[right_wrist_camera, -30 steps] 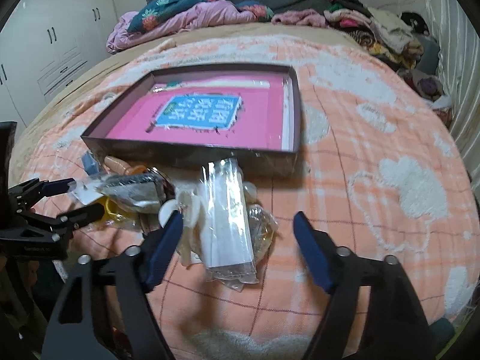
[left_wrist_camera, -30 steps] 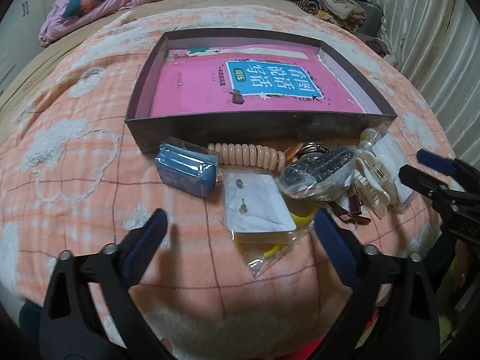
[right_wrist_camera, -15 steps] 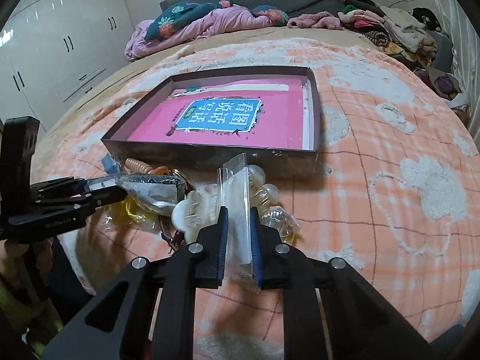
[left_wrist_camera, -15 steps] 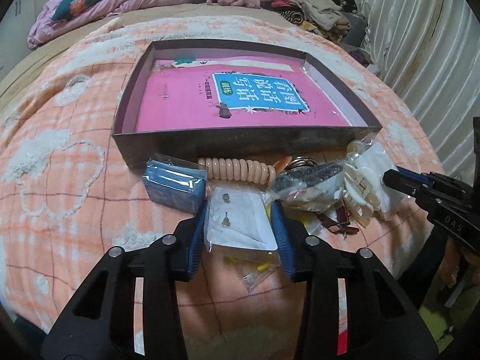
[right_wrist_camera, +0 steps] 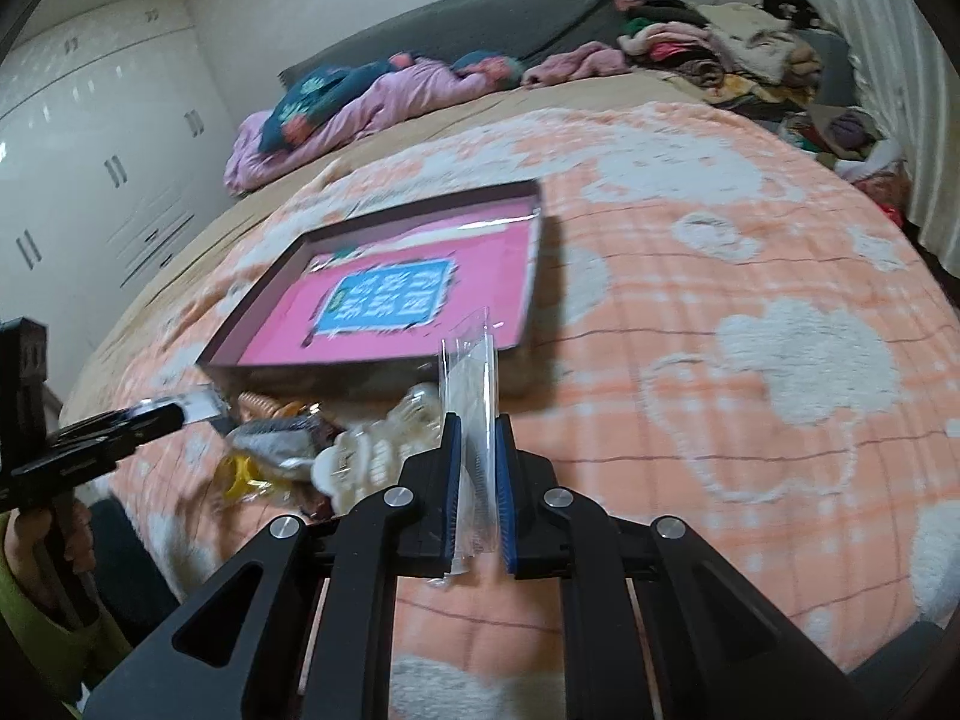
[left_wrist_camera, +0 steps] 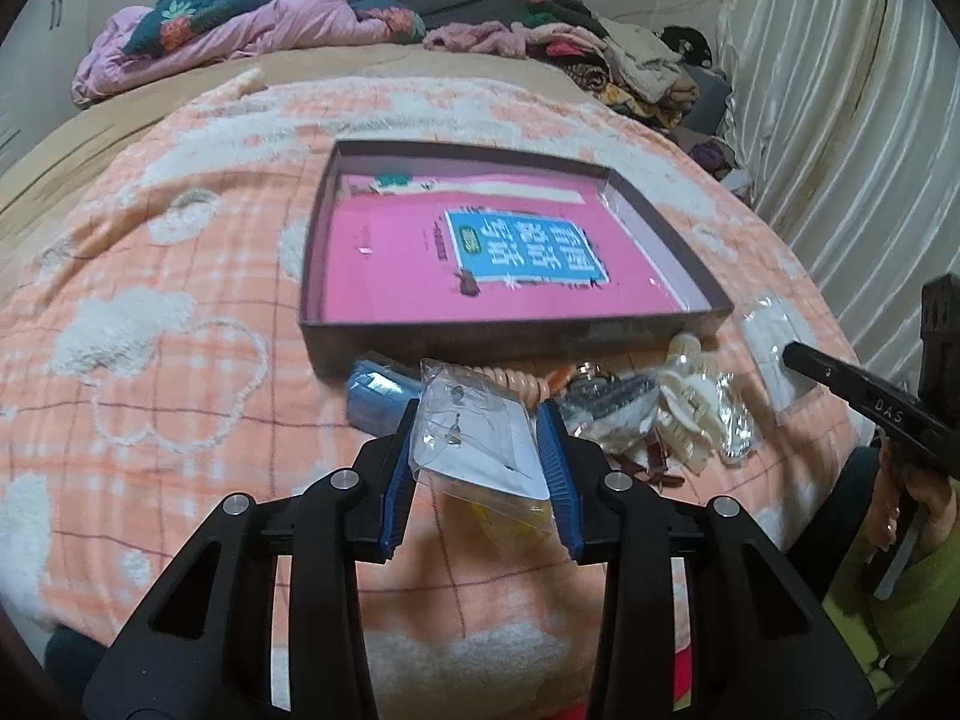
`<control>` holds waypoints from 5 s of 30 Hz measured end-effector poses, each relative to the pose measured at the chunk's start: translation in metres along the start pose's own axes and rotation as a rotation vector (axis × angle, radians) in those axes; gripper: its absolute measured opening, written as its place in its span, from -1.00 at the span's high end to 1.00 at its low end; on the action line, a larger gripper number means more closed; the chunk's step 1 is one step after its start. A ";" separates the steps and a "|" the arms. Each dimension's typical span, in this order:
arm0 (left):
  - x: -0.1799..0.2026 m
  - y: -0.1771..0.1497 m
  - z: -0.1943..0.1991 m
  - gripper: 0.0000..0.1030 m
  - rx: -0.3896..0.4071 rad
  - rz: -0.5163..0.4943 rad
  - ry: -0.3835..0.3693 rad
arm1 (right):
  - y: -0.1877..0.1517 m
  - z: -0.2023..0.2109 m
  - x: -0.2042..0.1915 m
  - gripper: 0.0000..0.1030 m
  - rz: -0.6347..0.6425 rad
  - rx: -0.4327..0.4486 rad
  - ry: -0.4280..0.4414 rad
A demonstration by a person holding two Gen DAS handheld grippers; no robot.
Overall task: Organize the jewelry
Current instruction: 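Carry the earring card into the pink box and open the left gripper, then lower the clear bag into the box with the right gripper and release, then grasp the bagged yellow rings with the left gripper while the right grasps the white claw clip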
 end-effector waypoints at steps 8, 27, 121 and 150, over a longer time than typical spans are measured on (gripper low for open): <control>-0.024 0.024 0.015 0.42 0.057 0.031 0.044 | 0.019 0.011 0.017 0.80 -0.014 0.057 -0.035; -0.059 0.078 -0.003 0.42 0.108 0.080 0.096 | 0.087 -0.005 -0.010 0.80 0.024 0.146 0.025; -0.011 0.053 0.064 -0.82 0.190 -0.016 0.137 | 0.071 0.052 -0.050 -0.58 0.085 0.186 -0.006; 0.013 -0.011 0.024 -0.82 0.014 -0.112 0.096 | -0.006 0.015 -0.043 -0.58 0.158 -0.029 -0.043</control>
Point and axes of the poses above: each gripper's, at about its wrist camera, not at the fingertips, and z roughly against the way its jaws point, x to its right, y to its top, the point moved 7 cm from there along -z, roughly the way its jaws point, and after that the axes turned 2 degrees about -z, right-handed, at the moved point
